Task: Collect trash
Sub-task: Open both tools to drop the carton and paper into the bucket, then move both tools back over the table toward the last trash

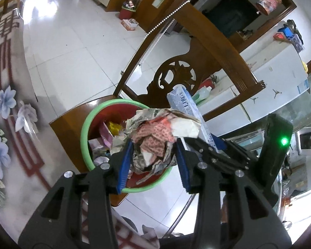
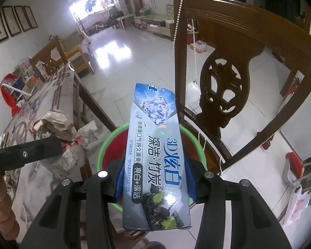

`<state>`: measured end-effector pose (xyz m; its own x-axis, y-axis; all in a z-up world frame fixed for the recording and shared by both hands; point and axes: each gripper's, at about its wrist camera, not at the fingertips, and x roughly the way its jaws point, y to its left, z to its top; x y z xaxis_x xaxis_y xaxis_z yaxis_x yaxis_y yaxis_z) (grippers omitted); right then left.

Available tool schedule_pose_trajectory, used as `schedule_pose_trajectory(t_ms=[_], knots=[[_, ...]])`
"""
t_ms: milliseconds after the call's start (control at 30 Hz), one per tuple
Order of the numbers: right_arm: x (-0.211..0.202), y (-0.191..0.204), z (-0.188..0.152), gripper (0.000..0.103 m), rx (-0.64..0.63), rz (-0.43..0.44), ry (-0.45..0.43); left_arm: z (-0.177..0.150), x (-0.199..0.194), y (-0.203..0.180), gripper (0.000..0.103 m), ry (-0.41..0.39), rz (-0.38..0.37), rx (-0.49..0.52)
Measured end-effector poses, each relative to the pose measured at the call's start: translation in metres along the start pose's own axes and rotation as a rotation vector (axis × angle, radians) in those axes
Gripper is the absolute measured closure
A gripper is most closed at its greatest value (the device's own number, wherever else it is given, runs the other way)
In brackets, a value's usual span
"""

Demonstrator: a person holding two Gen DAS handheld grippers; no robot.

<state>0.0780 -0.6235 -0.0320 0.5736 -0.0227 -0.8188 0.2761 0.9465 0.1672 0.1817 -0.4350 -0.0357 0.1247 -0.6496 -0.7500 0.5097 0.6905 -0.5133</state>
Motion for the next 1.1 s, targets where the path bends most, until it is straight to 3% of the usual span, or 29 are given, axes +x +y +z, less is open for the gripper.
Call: schedule_pose_trajectory(t_ms=[67, 133, 167, 233, 333, 500, 700, 1100], knots=[[0.004, 0.002, -0.001, 0.056, -0.015, -0.011, 0.009, 0.002, 0.004, 0.0, 0.057, 0.007, 0.005, -0.016], [0.006, 0.002, -0.002, 0.052, -0.021, -0.033, 0.012, 0.004, 0.008, 0.001, 0.031, 0.016, 0.005, -0.038], [0.008, 0.003, -0.002, 0.035, -0.026, -0.039, 0.019, 0.004, 0.007, 0.001, 0.025, 0.009, 0.014, -0.046], [0.006, 0.003, -0.003, 0.02, -0.02, -0.037, 0.008, 0.005, 0.0, 0.004, 0.014, -0.016, 0.022, -0.056], [0.002, 0.008, -0.004, 0.017, -0.044, -0.056, -0.009, 0.006, -0.009, 0.008, 0.007, -0.04, 0.035, -0.07], [0.0, 0.011, -0.004, 0.01, -0.052, -0.077, -0.029, 0.004, -0.033, 0.017, 0.006, -0.077, 0.135, -0.036], [-0.004, 0.027, -0.003, 0.008, -0.059, -0.057, -0.047, -0.008, -0.07, 0.029, 0.006, -0.12, 0.179, -0.014], [-0.024, 0.144, -0.017, 0.008, -0.233, 0.043, -0.098, -0.065, -0.169, 0.08, 0.006, -0.245, 0.302, -0.012]])
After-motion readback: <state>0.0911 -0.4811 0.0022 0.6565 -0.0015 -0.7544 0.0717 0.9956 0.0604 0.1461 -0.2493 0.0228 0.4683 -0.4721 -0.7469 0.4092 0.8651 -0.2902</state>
